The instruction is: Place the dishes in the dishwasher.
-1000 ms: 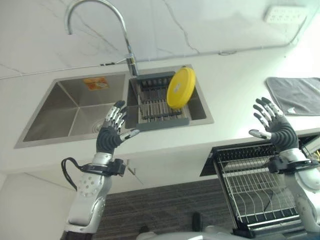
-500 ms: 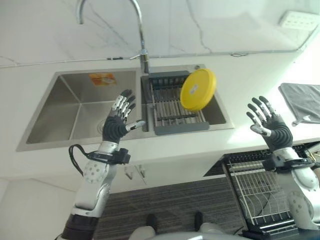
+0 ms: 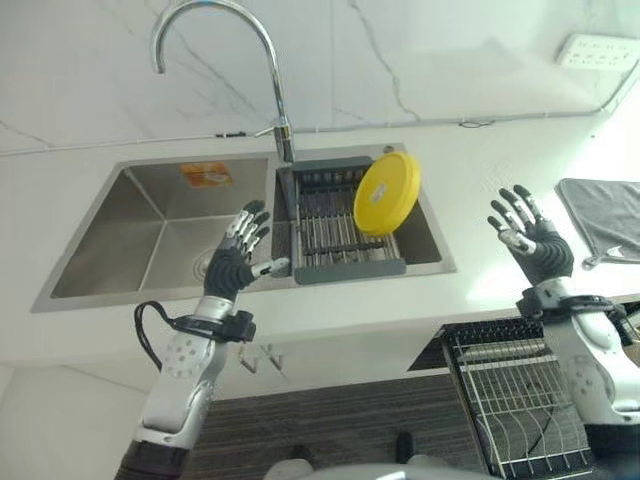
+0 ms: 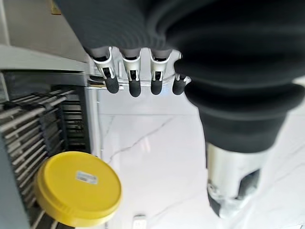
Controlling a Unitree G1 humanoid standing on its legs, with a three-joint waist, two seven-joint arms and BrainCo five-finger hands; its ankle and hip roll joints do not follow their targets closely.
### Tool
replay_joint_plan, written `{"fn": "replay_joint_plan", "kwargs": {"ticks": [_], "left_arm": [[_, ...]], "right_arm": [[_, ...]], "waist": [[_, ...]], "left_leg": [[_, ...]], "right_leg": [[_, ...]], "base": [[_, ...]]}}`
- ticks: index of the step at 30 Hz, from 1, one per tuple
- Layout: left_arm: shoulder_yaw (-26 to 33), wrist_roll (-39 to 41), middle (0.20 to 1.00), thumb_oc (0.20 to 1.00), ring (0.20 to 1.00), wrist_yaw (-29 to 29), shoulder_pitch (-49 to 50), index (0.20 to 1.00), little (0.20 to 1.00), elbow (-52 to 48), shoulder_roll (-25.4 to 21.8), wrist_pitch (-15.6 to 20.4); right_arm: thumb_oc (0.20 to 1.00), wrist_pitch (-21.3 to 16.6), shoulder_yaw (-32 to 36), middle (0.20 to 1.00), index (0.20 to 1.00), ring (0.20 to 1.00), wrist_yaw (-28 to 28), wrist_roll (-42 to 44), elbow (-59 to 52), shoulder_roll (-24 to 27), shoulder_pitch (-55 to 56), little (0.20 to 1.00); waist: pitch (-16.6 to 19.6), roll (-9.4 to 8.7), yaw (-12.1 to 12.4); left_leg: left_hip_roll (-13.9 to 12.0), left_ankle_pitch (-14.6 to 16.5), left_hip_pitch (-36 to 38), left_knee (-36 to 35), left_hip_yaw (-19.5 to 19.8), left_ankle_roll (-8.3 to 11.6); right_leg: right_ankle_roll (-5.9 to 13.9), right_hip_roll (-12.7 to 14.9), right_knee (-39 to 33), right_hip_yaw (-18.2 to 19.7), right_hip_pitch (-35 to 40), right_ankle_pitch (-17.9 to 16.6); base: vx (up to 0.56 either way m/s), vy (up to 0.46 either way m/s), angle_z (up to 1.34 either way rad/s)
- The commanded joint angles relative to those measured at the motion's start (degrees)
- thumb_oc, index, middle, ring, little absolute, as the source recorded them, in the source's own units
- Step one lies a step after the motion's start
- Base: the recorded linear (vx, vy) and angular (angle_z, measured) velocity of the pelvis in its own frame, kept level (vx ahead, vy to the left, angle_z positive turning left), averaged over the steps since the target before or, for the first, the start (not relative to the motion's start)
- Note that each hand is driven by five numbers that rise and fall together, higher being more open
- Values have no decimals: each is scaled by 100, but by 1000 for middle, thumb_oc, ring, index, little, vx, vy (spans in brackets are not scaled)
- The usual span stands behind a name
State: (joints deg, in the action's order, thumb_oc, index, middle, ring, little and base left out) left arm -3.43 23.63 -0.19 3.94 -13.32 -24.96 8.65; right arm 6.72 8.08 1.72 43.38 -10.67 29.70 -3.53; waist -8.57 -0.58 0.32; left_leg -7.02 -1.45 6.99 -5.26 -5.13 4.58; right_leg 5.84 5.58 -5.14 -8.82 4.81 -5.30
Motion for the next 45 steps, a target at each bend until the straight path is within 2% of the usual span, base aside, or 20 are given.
{"fn": "replay_joint_plan", "kwargs": {"ticks": [1,2,4,6,8,10,13,18,24,26,34,45], "left_arm": [[36,63,1000,1000,1000,-26,-361,1000,1000,-94,-167,263],[29,61,1000,1000,1000,-30,-364,1000,1000,-82,-156,266],[-76,1,1000,1000,1000,20,-443,1000,1000,-48,-144,234],[-127,73,1000,1000,1000,43,-529,1000,1000,22,-170,180],[-149,12,1000,1000,1000,48,-558,1000,1000,53,-193,178],[-182,-168,1000,1000,1000,107,-628,1000,1000,64,-283,200],[-175,-89,1000,1000,1000,64,-672,1000,1000,86,-336,194],[-206,-55,1000,1000,1000,-14,-719,1000,1000,113,-418,220],[-244,11,1000,1000,1000,66,-773,1000,1000,111,-533,339],[-249,32,1000,1000,1000,80,-805,1000,1000,120,-551,346],[-328,80,1000,1000,1000,137,-936,1000,1000,188,-650,349],[-410,118,1000,1000,1000,266,-1117,1000,1000,206,-799,343]], "right_arm": [[1000,-481,365,1000,1000,1000,-127,1056,-5,-139,-522,1000],[1000,-484,367,1000,1000,1000,-116,1008,43,-164,-549,1000],[1000,-234,292,1000,1000,1000,-92,912,210,-41,-724,1000],[1000,-230,181,1000,1000,1000,323,1078,488,38,-894,1000],[1000,-144,102,1000,1000,1000,338,940,586,181,-993,1000],[1000,133,-36,1000,1000,1000,371,769,817,406,-1209,1000],[1000,176,-143,1000,1000,1000,407,1094,1025,531,-1434,1000],[1000,201,-246,1000,1000,1000,114,1216,1395,594,-1827,1000],[1000,38,-191,1000,1000,1000,-408,1413,1933,686,-2204,1000],[1000,131,-206,1000,1000,1000,-483,1361,2148,738,-2316,1000],[1000,552,-363,1000,1000,1000,-485,1532,3194,1065,-2715,1000],[1000,1009,-850,1000,1000,1000,-135,1058,4392,1514,-3395,1000]], "waist": [[290,-73,58],[299,-71,67],[329,-58,115],[369,-75,187],[388,-89,221],[412,-109,276],[414,-120,324],[417,-101,421],[448,-70,488],[452,-60,509],[460,-78,599],[433,-105,716]], "left_leg": [[-96,564,-88,26,129,-22],[-101,564,-83,26,137,-19],[-108,560,-71,26,187,-8],[-111,567,-67,26,246,10],[-116,568,-62,26,269,19],[-121,564,-59,26,303,36],[-133,554,-56,26,322,54],[-140,550,-51,26,355,65],[-147,552,-68,26,374,78],[-142,545,-66,26,392,78],[-136,538,-38,26,422,87],[-118,518,-26,26,477,112]], "right_leg": [[302,342,14,-56,155,745],[296,340,14,-60,163,750],[274,330,14,-93,200,772],[268,330,14,-171,241,799],[258,327,14,-191,258,810],[247,319,14,-215,278,830],[243,319,14,-253,297,835],[230,319,14,-312,325,844],[218,315,14,-331,333,858],[210,308,14,-325,336,851],[196,300,14,-378,382,854],[180,300,14,-461,424,857]], "base": [[29,-25,7],[30,-15,6],[36,-13,10],[30,-34,15],[20,-32,8],[19,-35,6],[9,-26,5],[3,-29,9],[-3,-12,1],[0,0,0],[0,0,0],[0,0,5]]}}
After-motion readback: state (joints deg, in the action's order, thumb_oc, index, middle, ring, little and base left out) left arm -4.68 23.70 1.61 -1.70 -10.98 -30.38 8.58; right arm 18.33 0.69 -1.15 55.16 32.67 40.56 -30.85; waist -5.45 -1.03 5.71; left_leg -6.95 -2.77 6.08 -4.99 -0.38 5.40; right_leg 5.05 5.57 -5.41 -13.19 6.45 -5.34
